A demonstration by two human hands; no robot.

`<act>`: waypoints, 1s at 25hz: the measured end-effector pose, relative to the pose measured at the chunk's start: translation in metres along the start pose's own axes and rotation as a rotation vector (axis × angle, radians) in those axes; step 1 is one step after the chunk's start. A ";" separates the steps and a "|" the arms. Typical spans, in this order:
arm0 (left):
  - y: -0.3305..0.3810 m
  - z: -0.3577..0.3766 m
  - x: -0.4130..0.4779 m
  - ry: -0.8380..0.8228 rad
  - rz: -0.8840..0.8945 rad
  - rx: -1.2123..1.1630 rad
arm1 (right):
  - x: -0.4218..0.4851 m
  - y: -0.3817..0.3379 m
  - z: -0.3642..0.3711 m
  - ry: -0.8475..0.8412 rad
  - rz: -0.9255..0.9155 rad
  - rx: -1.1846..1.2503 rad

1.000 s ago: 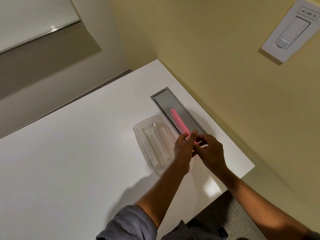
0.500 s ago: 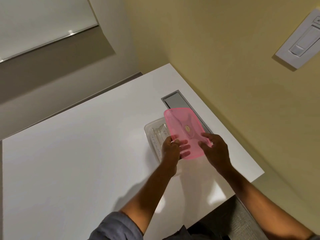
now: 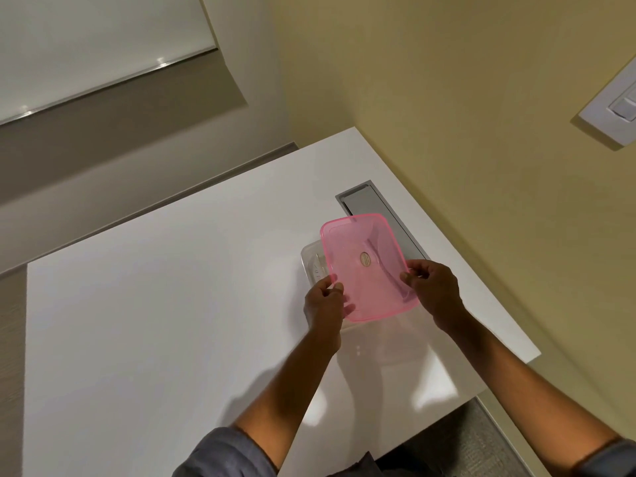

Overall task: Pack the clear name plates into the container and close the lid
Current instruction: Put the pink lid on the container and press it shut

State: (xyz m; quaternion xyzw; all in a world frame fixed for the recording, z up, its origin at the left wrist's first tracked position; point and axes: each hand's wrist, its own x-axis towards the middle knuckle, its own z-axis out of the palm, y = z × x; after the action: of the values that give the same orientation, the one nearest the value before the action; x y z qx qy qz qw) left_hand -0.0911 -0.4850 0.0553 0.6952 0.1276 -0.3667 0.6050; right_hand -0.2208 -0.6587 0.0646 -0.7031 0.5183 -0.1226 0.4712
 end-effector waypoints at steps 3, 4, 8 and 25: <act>-0.007 -0.010 0.009 0.111 0.049 0.081 | 0.003 -0.004 0.011 -0.032 0.000 0.009; -0.008 -0.013 0.009 0.126 0.057 0.107 | 0.005 -0.003 0.015 -0.039 0.003 0.006; -0.010 -0.024 0.014 0.197 0.058 0.170 | 0.011 -0.001 0.032 -0.067 0.013 0.008; -0.033 -0.032 0.032 0.245 0.012 0.268 | 0.014 0.020 0.068 -0.087 0.011 -0.126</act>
State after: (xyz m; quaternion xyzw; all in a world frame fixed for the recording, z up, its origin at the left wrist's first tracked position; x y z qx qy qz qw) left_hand -0.0780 -0.4555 0.0090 0.8098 0.1464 -0.2894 0.4889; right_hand -0.1822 -0.6349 0.0089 -0.7330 0.5080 -0.0567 0.4488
